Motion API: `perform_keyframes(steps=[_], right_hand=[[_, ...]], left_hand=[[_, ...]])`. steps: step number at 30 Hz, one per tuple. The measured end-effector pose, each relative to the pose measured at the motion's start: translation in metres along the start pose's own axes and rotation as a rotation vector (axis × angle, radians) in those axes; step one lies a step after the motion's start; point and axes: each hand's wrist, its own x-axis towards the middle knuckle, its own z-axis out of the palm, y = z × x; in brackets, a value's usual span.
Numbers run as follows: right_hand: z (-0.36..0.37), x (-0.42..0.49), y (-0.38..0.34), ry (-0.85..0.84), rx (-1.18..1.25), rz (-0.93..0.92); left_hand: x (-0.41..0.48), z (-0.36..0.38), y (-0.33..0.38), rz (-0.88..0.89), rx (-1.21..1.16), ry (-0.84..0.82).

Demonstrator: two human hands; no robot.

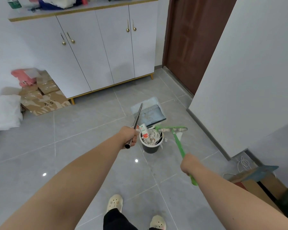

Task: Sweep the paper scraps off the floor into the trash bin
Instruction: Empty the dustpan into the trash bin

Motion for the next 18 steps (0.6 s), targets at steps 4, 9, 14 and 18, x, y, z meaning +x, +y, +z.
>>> perform_keyframes(steps=[4,9,14,18], right_hand=[[0.007,0.003,-0.004,0.011,-0.048,-0.02],[0.01,0.006,-0.011,0.032,-0.131,-0.04],[0.011,0.008,-0.015,0.039,-0.218,-0.049],[0.013,0.009,-0.017,0.058,-0.26,-0.053]], left_hand=[[0.002,-0.006,0.005,-0.008,0.081,-0.009],[0.009,-0.006,0.012,0.005,0.085,-0.017],[0.014,-0.012,0.025,0.024,0.024,-0.043],[0.015,-0.017,0.035,0.043,0.016,-0.046]])
